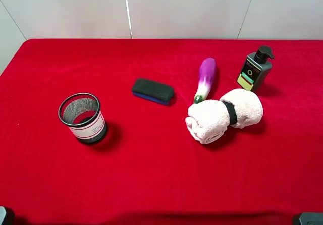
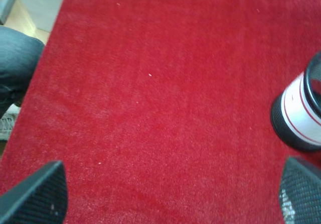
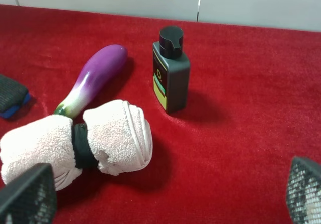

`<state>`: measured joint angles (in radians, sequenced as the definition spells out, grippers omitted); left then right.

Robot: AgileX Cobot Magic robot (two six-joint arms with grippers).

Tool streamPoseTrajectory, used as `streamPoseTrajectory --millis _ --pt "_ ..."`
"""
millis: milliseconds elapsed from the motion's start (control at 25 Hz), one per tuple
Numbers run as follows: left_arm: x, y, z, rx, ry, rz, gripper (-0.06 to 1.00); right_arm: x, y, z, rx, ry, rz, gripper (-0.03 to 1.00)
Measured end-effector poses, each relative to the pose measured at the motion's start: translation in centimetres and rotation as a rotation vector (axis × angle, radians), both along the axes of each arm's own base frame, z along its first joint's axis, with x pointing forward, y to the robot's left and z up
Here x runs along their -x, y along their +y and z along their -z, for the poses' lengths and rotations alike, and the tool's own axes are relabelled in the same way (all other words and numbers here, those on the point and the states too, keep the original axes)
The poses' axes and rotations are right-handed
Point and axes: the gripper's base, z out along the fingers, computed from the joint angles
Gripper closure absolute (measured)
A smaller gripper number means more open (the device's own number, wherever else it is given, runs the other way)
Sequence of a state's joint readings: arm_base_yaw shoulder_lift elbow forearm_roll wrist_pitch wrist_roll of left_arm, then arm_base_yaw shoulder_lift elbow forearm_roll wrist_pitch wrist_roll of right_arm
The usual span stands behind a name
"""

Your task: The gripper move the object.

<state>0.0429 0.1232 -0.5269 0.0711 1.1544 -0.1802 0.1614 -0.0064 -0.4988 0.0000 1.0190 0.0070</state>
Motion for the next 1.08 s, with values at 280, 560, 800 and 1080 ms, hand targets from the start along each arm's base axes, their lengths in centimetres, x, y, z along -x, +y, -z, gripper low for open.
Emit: streamPoseTrajectory --millis 280,560,800,1080 --pt "1.9 -0.1 0.1 -0.004 -0.123 -0.015 0.11 0.0 0.0 0.0 0.0 0.0 0.0 0.27" --pt "2.0 -0.1 0.1 -0.004 -0.124 -0.015 0.12 0.0 0.0 0.0 0.0 0.0 0.0 0.27" --pt "2.0 -0.1 0.1 -0.004 -0.125 -0.015 0.12 0.0 0.0 0.0 0.0 0.0 0.0 0.27" --pt "1.9 -0.1 0.0 -0.005 -0.131 -0.015 0.12 0.0 0.0 0.0 0.0 0.0 0.0 0.27"
